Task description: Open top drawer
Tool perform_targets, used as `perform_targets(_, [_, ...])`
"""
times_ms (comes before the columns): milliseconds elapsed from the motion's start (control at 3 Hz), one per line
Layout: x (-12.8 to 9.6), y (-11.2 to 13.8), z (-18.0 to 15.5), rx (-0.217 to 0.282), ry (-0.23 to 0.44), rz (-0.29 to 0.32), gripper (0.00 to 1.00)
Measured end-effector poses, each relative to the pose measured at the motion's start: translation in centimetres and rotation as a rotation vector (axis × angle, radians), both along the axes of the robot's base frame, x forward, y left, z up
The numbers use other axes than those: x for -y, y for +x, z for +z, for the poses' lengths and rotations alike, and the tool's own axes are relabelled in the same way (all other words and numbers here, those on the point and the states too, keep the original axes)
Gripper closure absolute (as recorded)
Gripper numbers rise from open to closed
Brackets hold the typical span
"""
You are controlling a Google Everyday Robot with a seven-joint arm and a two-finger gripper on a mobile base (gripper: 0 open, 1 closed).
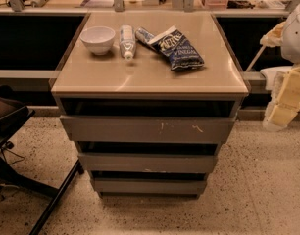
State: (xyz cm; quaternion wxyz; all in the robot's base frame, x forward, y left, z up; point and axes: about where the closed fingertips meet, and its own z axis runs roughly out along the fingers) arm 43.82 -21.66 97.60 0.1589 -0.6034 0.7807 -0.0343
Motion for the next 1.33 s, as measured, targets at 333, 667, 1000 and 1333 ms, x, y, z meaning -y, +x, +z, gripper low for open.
perform_targets(333, [-0.3, 0.2, -0.7, 0.002, 0.010, 0.009, 0.00])
perform_targets(667, [-2.1, 1.0, -6.1, -0.039, 0.092, 0.019, 0.00])
perform_targets(1000, [-4.7, 2.4, -14.1, -0.091, 0.222, 0.008, 0.00])
perform_targets(1333, [-6.9, 4.3, -20.1, -0.094, 0.330, -0.030, 0.00])
